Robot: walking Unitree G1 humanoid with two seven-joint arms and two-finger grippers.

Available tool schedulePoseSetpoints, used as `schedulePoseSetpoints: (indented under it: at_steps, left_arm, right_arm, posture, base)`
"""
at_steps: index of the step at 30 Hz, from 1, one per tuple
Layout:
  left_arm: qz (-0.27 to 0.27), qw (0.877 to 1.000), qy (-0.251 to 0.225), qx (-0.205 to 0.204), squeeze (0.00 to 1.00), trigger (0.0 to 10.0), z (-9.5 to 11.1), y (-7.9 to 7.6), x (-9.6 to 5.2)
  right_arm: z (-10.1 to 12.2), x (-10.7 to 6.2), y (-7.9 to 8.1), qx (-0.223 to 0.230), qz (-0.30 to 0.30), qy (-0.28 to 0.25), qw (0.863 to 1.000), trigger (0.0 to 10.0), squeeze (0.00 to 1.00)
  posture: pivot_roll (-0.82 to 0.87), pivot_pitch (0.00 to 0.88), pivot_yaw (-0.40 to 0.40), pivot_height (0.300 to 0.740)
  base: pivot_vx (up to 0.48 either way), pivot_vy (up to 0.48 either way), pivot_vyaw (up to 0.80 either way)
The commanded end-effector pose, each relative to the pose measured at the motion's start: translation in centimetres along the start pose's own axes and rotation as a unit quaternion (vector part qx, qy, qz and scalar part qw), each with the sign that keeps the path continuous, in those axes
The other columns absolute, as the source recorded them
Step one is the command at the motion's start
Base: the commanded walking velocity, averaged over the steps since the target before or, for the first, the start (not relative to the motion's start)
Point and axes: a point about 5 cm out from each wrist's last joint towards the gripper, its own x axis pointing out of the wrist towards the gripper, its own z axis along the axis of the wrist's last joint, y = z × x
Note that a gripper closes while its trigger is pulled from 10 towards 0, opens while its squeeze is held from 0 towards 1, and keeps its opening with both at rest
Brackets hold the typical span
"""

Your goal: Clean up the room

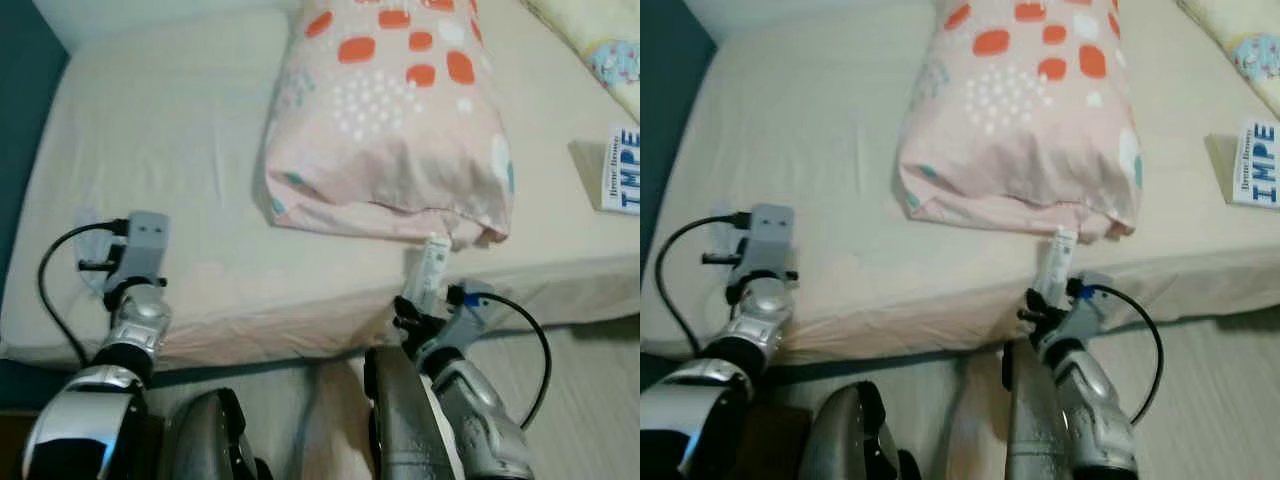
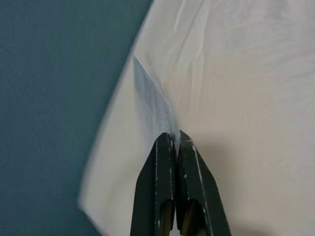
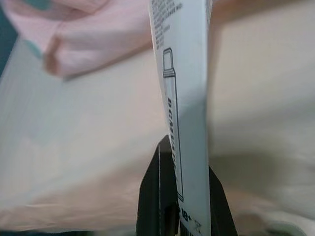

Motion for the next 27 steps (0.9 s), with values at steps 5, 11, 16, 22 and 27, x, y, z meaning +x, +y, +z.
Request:
schedulePoseSetpoints:
  at_steps: [5, 11, 16, 22, 27]
  left_arm:
    - [-0.074, 0.983, 0.062, -0.156, 0.0, 10.0, -4.3, 0.8, -1.4]
    - [-0.158, 0.953, 0.093, -0.243, 0.0, 10.0, -6.7, -0.8, -3.5]
    - [-0.184, 0.937, 0.101, -0.278, 0.0, 10.0, -7.4, -1.3, -4.2]
    - [-0.261, 0.862, 0.167, -0.402, 0.0, 10.0, -9.5, -4.0, -7.2]
    - [-0.272, 0.889, 0.21, -0.302, 0.0, 10.0, -12.1, -3.8, -8.8]
  right_arm:
    - [-1.1, 1.6, 1.2, -0.007, 0.041, 0.025, 0.999, 10.0, 0.0]
    - [-1.6, 2.9, 1.5, -0.018, 0.061, 0.044, 0.997, 10.0, 0.0]
    - [-1.8, 3.3, 1.5, -0.021, 0.067, 0.051, 0.996, 10.0, 0.0]
    - [-5.5, 1.6, -1.3, -0.039, 0.008, 0.133, 0.99, 10.0, 0.0]
    - [-8.2, -0.5, -3.4, -0.059, -0.045, 0.198, 0.977, 10.0, 0.0]
  posture:
    - [-0.1, 0.098, 0.012, 0.606]
    - [-0.06, 0.023, -0.026, 0.635]
    - [-0.05, 0.015, -0.029, 0.654]
    - [-0.05, 0.0, -0.033, 0.673]
    - [-0.06, 0.0, -0.012, 0.696]
  base:
    - [0.0, 0.0, 0.0]
    - [0.0, 0.0, 0.0]
    - [0.0, 0.0, 0.0]
    - [0.0, 0.0, 0.0]
    - [0.0, 0.0, 0.0]
